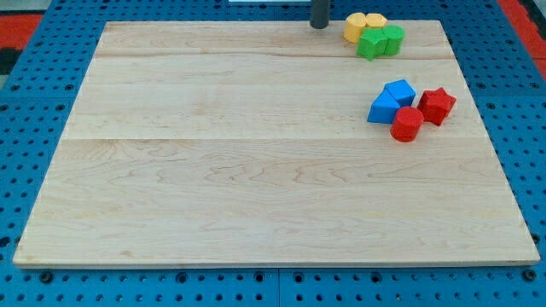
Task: Point at the top right
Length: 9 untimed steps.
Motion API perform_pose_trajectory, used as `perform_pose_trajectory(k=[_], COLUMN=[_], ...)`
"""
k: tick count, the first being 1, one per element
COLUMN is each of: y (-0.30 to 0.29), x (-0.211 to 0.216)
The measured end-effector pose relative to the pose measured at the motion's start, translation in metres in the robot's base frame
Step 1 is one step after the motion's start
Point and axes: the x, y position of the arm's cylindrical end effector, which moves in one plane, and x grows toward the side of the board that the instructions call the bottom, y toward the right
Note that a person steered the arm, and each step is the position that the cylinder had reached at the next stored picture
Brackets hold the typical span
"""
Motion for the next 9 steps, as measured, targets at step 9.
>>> perform_pose_trajectory(k=[9], y=[0.152], x=[-0.002])
